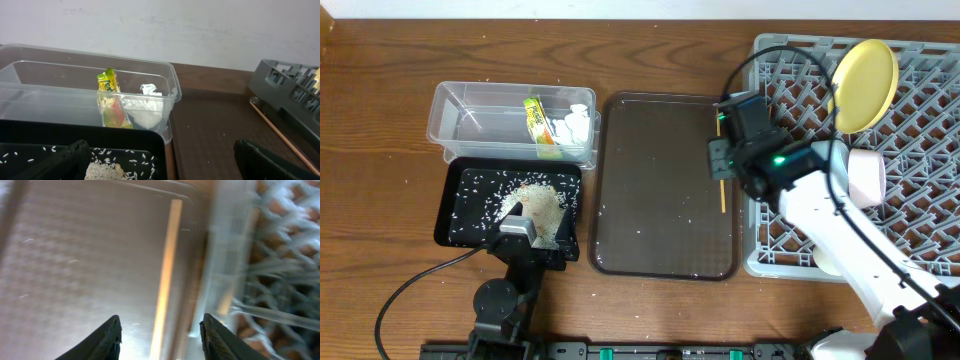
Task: Sort waste into correct bins and load items into the dishwasher rack
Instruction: 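Grasp the two wooden chopsticks on the brown tray with right gripper, then place the chopsticks into the dish rack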
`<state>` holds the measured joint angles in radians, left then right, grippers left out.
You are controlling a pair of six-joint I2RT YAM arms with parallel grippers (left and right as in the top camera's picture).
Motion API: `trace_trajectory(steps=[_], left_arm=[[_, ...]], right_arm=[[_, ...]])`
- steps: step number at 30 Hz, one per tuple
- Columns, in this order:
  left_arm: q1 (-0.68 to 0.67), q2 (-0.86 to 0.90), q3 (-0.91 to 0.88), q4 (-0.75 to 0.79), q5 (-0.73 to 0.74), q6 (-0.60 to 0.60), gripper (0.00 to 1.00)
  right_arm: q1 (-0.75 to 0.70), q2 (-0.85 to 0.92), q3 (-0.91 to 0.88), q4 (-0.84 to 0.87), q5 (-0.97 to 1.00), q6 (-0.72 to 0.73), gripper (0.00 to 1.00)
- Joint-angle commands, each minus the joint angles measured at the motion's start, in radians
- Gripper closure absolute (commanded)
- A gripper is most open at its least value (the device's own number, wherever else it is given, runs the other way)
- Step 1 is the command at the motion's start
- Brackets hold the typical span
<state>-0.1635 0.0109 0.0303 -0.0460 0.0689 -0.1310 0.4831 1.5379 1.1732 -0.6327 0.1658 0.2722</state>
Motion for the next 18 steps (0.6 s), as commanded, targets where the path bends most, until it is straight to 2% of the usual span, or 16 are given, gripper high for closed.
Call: trace_trajectory(steps=[1, 4, 11, 15, 18], left_arm=[[0.006, -0.006, -0.026, -0.016, 0.010, -0.001, 0.06], [0.006, -0.006, -0.026, -0.016, 0.010, -0.001, 0.06], [0.006, -0.006, -0.026, -0.016, 0.010, -0.001, 0.06], [0.006, -0.006, -0.026, -0.016, 0.010, -0.001, 0.06], [0.006, -0.006, -0.026, -0.016, 0.010, -0.001, 0.06]], right_arm=[[0.044, 0.063, 0.003, 0.013, 0.080, 0.081, 0.54], [0.053, 0.153, 0.003, 0.040, 0.196, 0.134, 0.53], [0.035, 0.355, 0.003, 0.143, 0.198, 0.134, 0.56], [0.027, 0.412, 0.003, 0.141, 0.196, 0.143, 0.61], [0.027, 0.428, 0.003, 0.130, 0.152, 0.142, 0.89]])
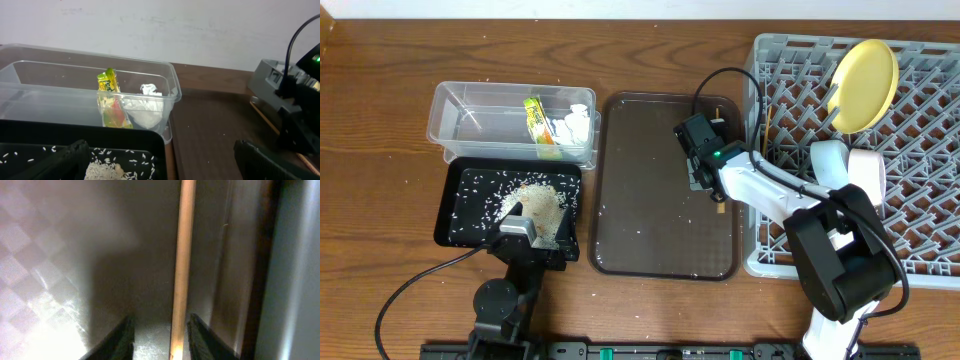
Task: Sort waste into correct bins and load items into the dishwasher rack
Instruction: 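Place the chopsticks into the dish rack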
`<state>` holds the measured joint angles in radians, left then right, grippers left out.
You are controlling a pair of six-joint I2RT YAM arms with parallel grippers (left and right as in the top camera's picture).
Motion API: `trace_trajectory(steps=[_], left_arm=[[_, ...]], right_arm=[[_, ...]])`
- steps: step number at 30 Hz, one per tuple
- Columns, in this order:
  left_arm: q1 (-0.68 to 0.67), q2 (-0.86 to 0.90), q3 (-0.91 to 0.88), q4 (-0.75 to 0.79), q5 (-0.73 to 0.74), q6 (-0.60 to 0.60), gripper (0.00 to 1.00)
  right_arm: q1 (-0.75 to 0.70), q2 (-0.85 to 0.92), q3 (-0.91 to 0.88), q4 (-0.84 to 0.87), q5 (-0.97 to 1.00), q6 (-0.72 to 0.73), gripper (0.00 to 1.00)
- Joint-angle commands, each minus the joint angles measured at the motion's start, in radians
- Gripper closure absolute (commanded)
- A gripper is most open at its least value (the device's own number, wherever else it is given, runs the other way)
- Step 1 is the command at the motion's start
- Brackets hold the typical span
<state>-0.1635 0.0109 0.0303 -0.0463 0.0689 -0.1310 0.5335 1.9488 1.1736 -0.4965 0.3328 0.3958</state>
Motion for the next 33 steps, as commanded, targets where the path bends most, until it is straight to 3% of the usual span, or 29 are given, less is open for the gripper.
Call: trace_trajectory(steps=[1, 9, 14, 18, 23, 27, 28, 29, 30, 33], left_arm=[[0.006, -0.006, -0.026, -0.016, 0.010, -0.001, 0.06], [0.006, -0.006, -0.026, -0.016, 0.010, -0.001, 0.06], [0.006, -0.006, -0.026, -0.016, 0.010, -0.001, 0.06], [0.006, -0.006, -0.026, -0.016, 0.010, -0.001, 0.06], [0.006, -0.006, -0.026, -0.016, 0.010, -0.001, 0.06], [0.006, -0.006, -0.026, -0.016, 0.010, -0.001, 0.06], [0.006, -0.006, -0.026, -0.016, 0.010, -0.001, 0.06], [0.006, -0.006, -0.026, -0.016, 0.010, -0.001, 0.06], [0.006, -0.006, -0.026, -0.016, 0.010, -0.001, 0.06], [0.006, -0.006, -0.026, -0.016, 0.010, -0.001, 0.06]], right_arm=[[-0.023, 0.017, 0.003, -0.012, -0.039, 0.019, 0.96], [-0.024, -0.097, 0.004, -0.021, -0.205, 0.007, 0.99], [-0.048, -0.280, 0.004, -0.013, -0.193, -0.060, 0.99], [-0.117, -0.389, 0.004, -0.076, -0.076, -0.068, 0.99], [-0.248, -0.388, 0.003, -0.127, -0.063, -0.095, 0.99], [-0.315, -0.351, 0.003, -0.151, -0.171, -0.126, 0.99], [-0.320, -0.345, 0.003, -0.154, -0.206, -0.143, 0.92], [-0.321, -0.346, 0.003, -0.160, -0.220, -0.150, 0.69], [-0.320, -0.350, 0.004, -0.169, -0.214, -0.150, 0.58], [-0.309, -0.406, 0.005, -0.189, -0.238, -0.139, 0.52]])
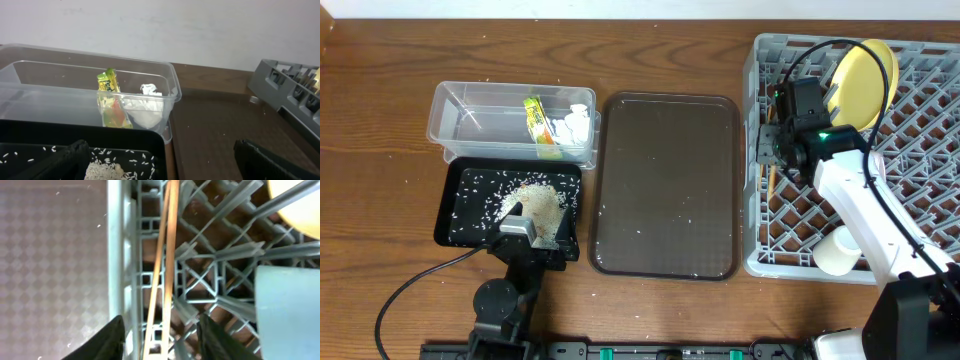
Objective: Sort waste into correct bins and load items into the dishwasher rack
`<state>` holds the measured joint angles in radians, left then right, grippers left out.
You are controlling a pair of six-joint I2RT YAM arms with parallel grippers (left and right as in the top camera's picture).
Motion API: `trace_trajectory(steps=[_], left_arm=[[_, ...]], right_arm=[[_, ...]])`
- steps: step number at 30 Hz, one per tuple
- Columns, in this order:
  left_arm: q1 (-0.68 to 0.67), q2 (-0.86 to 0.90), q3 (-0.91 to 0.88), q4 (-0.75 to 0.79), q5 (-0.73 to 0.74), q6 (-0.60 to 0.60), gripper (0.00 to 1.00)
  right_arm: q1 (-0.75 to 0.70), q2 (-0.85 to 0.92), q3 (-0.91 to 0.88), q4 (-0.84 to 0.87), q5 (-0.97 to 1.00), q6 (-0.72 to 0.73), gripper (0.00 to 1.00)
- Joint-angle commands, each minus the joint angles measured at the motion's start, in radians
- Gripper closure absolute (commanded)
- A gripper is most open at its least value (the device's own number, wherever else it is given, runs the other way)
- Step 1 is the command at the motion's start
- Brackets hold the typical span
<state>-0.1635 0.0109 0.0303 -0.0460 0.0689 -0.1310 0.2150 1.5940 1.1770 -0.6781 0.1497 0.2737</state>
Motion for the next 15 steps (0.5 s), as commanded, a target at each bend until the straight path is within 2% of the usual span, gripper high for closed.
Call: trace_trajectory(steps=[1, 6, 7, 8, 9, 15], left_arm=[[0.006, -0.006, -0.026, -0.016, 0.010, -0.001, 0.06], [0.006, -0.006, -0.026, -0.016, 0.010, -0.001, 0.06], [0.006, -0.006, -0.026, -0.016, 0.010, -0.001, 0.06], [0.006, -0.006, -0.026, -0.016, 0.010, -0.001, 0.06], [0.006, -0.006, -0.026, -0.016, 0.010, -0.001, 0.06], [0.006, -0.006, -0.026, -0.016, 0.010, -0.001, 0.06]], right_arm=[[0.015, -0.085, 0.001, -0.016, -0.079, -0.022, 0.52], [0.063, -0.307, 0.001, -0.056, -0.288, -0.116, 0.51], [0.078, -0.356, 0.001, -0.066, -0.323, -0.117, 0.44], [0.095, -0.410, 0.001, -0.078, -0.355, -0.116, 0.29], [0.106, -0.443, 0.001, -0.087, -0.372, -0.114, 0.01], [0.185, -0.650, 0.001, -0.111, -0.504, -0.113, 0.01]])
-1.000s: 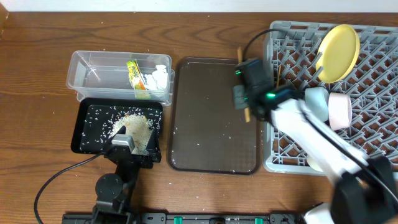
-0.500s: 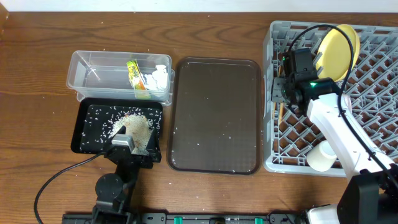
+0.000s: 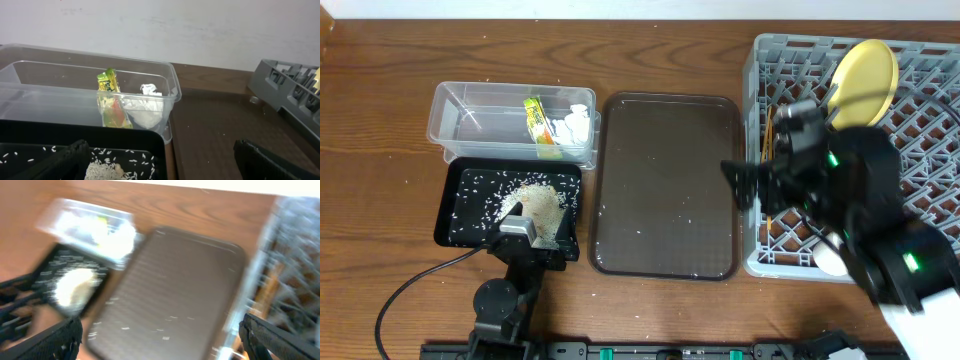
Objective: Sort waste into correct bins and load items into the dishwasher rack
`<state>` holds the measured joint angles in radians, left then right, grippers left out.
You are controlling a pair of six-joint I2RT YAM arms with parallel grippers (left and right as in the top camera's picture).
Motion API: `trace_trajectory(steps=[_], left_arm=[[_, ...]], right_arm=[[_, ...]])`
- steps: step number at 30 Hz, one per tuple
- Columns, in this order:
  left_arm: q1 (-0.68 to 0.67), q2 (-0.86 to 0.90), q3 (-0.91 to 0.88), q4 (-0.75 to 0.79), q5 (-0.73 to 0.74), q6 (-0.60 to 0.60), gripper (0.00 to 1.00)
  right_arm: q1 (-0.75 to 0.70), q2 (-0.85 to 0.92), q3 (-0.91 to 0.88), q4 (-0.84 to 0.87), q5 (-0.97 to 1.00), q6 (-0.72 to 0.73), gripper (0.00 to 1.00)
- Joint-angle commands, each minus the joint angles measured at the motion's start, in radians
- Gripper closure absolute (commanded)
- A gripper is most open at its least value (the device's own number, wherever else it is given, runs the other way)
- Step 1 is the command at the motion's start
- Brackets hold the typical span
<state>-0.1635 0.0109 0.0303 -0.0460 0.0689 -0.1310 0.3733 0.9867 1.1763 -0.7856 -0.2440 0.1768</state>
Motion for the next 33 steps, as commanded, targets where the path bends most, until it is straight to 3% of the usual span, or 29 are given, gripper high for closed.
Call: trace_trajectory(steps=[1, 7, 14, 22, 26, 33], left_arm=[[0.006, -0.006, -0.026, -0.016, 0.010, -0.001, 0.06], [0.006, -0.006, -0.026, -0.016, 0.010, -0.001, 0.06], [0.006, -0.006, -0.026, -0.016, 0.010, -0.001, 0.06], [0.006, -0.006, -0.026, -0.016, 0.010, -0.001, 0.06], [0.006, -0.006, -0.026, -0.016, 0.010, -0.001, 0.06], [0.006, -0.006, -0.026, -0.016, 0.010, -0.001, 0.05]], right_arm=[[0.035, -0.071, 0.002, -0.016, -0.119, -0.018, 0.01], [0.039, -0.203, 0.002, -0.225, -0.058, -0.051, 0.01], [0.022, -0.349, -0.003, -0.303, 0.141, -0.052, 0.01], [-0.220, -0.568, -0.158, -0.214, 0.277, -0.063, 0.01], [-0.319, -0.713, -0.362, -0.121, 0.246, -0.058, 0.01], [-0.344, -0.925, -0.708, 0.079, 0.209, -0.024, 0.01]])
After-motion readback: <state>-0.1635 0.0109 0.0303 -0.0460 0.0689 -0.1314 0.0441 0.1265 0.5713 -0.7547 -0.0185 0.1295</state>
